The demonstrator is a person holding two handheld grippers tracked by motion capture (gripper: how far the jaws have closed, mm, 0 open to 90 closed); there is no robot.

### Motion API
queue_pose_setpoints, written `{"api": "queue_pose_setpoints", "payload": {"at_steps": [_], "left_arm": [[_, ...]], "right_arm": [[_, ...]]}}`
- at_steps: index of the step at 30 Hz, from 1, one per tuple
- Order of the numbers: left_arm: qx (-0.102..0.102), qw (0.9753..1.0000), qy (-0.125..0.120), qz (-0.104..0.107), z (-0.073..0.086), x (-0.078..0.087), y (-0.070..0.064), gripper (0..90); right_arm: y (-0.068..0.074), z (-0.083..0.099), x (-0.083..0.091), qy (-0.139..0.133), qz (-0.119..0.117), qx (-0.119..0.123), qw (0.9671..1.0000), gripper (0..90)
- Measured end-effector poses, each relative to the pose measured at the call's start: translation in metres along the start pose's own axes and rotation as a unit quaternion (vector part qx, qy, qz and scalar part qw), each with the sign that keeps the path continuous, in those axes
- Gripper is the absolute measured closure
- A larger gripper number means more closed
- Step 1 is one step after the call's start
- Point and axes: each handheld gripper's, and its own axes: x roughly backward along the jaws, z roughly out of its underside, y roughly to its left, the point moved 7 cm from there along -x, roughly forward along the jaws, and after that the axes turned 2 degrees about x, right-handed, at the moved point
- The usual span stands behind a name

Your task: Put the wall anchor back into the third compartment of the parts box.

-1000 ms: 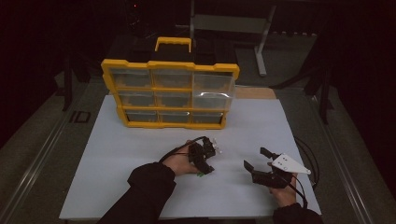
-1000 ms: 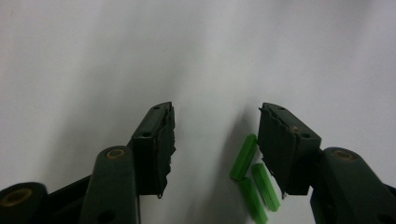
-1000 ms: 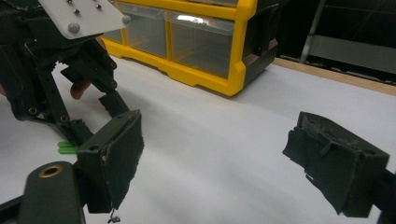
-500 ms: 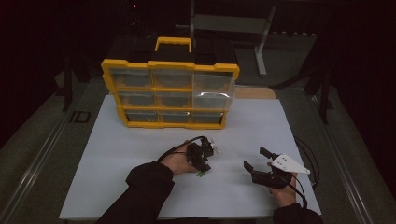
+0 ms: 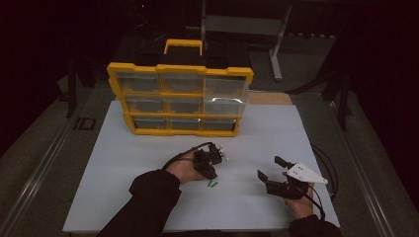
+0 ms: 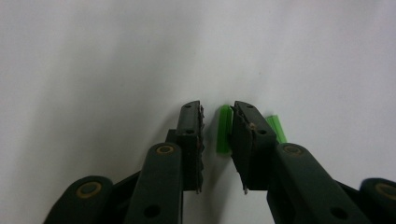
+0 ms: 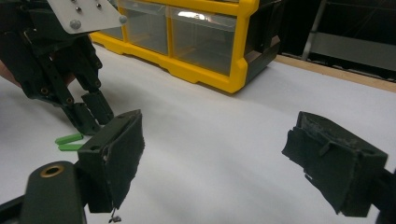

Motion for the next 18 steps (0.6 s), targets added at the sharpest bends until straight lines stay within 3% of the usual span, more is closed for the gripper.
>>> {"api": "queue_pose_setpoints", "payload": {"at_steps": [2,3,9,18], "left_arm": [[-0.003,1.0000,0.001,-0.002,0.0007,0.0005,0.0018,74.6],[0.006,1.0000,0.001,0.000,0.0013,0.0005,0.0011,75.1],[-0.002,1.0000,0.007,-0.003,0.0027,0.0010,0.0019,78.9],[0.010,0.9997,0.019,0.012,0.0035,0.0009,0.0019,83.7]], "right_arm": [[0.0000,0.0000,-0.0001,0.000,0.000,0.000,1.0000,16.9],[0.0000,0.0001,-0.0002,0.000,0.000,0.000,1.0000,16.9],[0.0000,0.0000,-0.0001,0.001,0.000,0.001,1.0000,17.1],[0.0003,-0.0001,-0.0001,0.001,0.000,0.000,1.0000,17.1]]}}
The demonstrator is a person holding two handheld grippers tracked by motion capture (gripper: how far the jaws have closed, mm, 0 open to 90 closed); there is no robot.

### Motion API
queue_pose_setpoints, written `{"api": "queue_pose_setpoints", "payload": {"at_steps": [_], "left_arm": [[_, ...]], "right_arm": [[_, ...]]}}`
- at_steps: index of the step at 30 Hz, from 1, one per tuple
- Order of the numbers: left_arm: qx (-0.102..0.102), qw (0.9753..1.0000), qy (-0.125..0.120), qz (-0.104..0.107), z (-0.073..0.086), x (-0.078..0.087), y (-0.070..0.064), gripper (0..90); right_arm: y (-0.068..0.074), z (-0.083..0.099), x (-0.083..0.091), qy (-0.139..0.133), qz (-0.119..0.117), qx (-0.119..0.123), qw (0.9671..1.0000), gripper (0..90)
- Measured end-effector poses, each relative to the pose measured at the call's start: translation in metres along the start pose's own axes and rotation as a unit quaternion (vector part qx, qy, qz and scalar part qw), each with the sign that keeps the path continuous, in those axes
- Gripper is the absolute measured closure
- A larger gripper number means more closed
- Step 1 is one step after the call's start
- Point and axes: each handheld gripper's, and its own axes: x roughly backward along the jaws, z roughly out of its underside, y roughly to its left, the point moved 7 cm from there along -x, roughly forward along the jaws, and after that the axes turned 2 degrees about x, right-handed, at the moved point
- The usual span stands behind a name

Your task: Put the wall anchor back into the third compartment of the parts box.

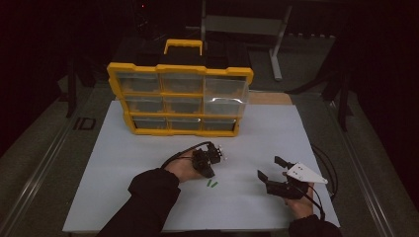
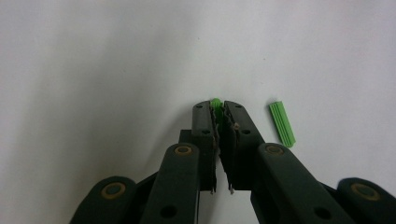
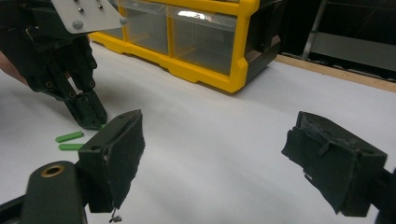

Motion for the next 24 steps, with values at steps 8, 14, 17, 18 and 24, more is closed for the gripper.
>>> {"api": "queue_pose_setpoints", "payload": {"at_steps": [8,14,17,18,24], "left_arm": [[-0.007,1.0000,0.006,-0.001,-0.001,0.000,0.000,84.3],[-0.022,0.9997,0.012,-0.001,0.001,0.002,-0.002,84.4],[-0.025,0.9997,0.008,-0.001,0.001,0.004,-0.002,84.3],[-0.025,0.9997,0.006,-0.002,0.001,0.005,-0.002,84.3],[-0.030,0.9995,0.005,-0.002,0.004,0.012,-0.002,84.3]], "right_arm": [[0.000,0.000,0.000,0.000,-0.001,0.001,1.0000,17.1],[0.000,-0.001,0.000,-0.002,-0.002,0.002,1.0000,17.0],[0.000,-0.001,0.001,-0.004,-0.002,0.003,1.0000,17.0],[0.000,-0.001,0.001,-0.003,-0.001,0.003,1.0000,17.0],[0.000,-0.001,0.001,-0.004,-0.002,0.003,1.0000,17.0]]}}
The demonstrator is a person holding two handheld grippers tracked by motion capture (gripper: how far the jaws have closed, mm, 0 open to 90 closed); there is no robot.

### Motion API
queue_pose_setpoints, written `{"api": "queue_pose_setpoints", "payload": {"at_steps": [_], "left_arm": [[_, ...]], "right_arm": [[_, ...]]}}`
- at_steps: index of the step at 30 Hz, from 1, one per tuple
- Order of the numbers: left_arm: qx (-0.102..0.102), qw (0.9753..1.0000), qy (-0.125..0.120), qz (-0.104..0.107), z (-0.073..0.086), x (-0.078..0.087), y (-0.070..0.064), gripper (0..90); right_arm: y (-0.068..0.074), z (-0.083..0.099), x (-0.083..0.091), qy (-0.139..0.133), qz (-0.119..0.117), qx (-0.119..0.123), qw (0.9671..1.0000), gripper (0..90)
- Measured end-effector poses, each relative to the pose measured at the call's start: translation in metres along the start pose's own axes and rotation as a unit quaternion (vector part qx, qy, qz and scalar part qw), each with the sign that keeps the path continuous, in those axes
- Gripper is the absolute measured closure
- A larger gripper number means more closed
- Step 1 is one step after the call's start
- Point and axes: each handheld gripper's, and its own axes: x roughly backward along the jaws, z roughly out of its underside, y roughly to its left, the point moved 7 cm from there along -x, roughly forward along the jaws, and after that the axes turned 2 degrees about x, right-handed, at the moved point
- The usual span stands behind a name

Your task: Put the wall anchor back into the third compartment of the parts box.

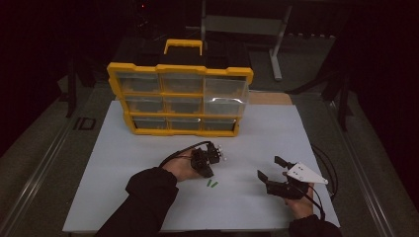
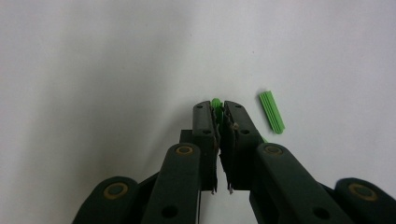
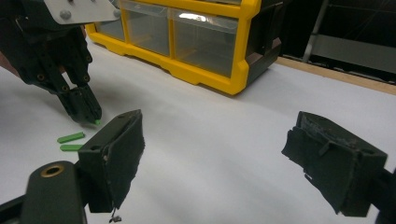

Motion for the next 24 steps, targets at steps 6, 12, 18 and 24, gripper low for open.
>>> {"api": "queue_pose_setpoints", "payload": {"at_steps": [6,12,18,24], "left_arm": [[0.001,1.0000,-0.001,0.007,0.004,0.006,-0.001,84.3],[0.000,1.0000,-0.005,0.008,0.007,0.019,-0.001,84.2],[-0.001,0.9998,-0.016,0.006,0.013,0.038,-0.001,84.2],[-0.006,0.9997,-0.025,0.000,0.016,0.052,-0.001,84.2]], "right_arm": [[0.000,0.000,0.000,0.000,0.000,0.002,1.0000,17.0],[0.000,-0.001,0.000,-0.001,0.000,0.001,1.0000,17.0],[0.000,0.000,0.001,0.000,0.001,0.001,1.0000,17.0],[-0.001,-0.001,0.001,-0.001,0.002,0.001,1.0000,17.0]]}}
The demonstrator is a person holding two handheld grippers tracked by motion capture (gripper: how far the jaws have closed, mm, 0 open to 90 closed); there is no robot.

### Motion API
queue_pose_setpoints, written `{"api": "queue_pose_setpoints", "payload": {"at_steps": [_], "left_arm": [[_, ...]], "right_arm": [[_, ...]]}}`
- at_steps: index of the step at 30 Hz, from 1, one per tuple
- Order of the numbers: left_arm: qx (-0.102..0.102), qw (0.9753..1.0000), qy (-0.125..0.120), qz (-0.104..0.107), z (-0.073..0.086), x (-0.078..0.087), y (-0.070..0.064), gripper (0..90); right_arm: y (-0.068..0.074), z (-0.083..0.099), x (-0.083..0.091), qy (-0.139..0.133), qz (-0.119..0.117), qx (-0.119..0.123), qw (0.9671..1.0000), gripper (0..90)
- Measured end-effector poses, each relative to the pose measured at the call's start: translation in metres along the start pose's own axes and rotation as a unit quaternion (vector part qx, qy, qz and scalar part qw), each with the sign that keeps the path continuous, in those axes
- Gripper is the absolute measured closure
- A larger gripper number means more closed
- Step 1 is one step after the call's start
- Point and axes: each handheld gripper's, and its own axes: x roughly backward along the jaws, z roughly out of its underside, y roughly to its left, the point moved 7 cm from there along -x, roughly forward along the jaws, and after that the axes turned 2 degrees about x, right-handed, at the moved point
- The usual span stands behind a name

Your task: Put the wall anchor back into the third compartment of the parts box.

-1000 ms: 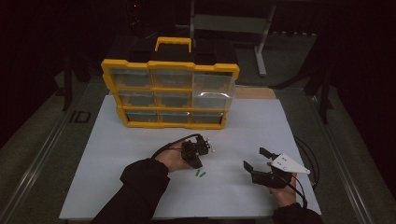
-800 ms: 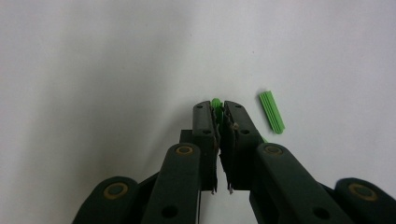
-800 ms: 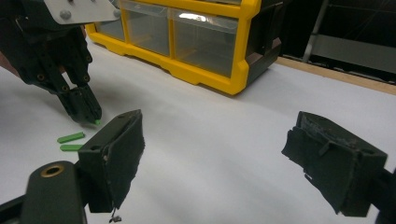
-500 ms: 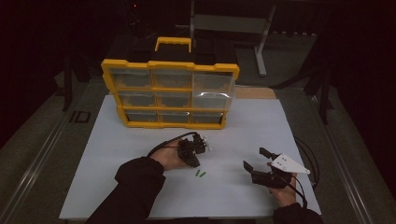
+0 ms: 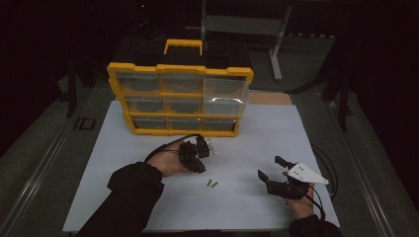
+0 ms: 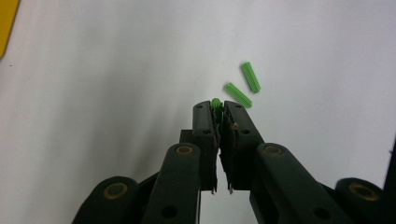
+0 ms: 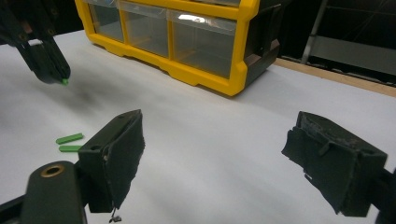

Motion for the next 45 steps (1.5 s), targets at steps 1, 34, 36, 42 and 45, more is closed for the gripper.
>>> {"api": "queue_pose_setpoints", "payload": {"at_steps": [1,34,36,42,45], "left_arm": [[0.000,1.0000,-0.001,0.000,0.000,0.002,0.000,84.2],[-0.036,0.9992,-0.019,-0.007,-0.015,0.059,0.004,84.2],[-0.036,0.9991,-0.021,-0.009,-0.016,0.062,0.005,84.2],[-0.042,0.9988,-0.024,-0.010,-0.020,0.071,0.007,84.2],[-0.039,0.9987,-0.030,-0.012,-0.023,0.075,0.007,84.2]], "right_arm": [[0.000,0.000,0.000,0.000,0.000,0.000,1.0000,17.0],[-0.001,0.000,0.000,0.000,0.001,0.000,1.0000,17.1],[-0.001,0.000,0.000,0.000,0.002,0.000,1.0000,17.1],[-0.001,0.000,0.000,-0.001,0.002,0.000,1.0000,17.1],[-0.001,0.000,0.000,-0.002,0.002,-0.002,1.0000,17.0]]}}
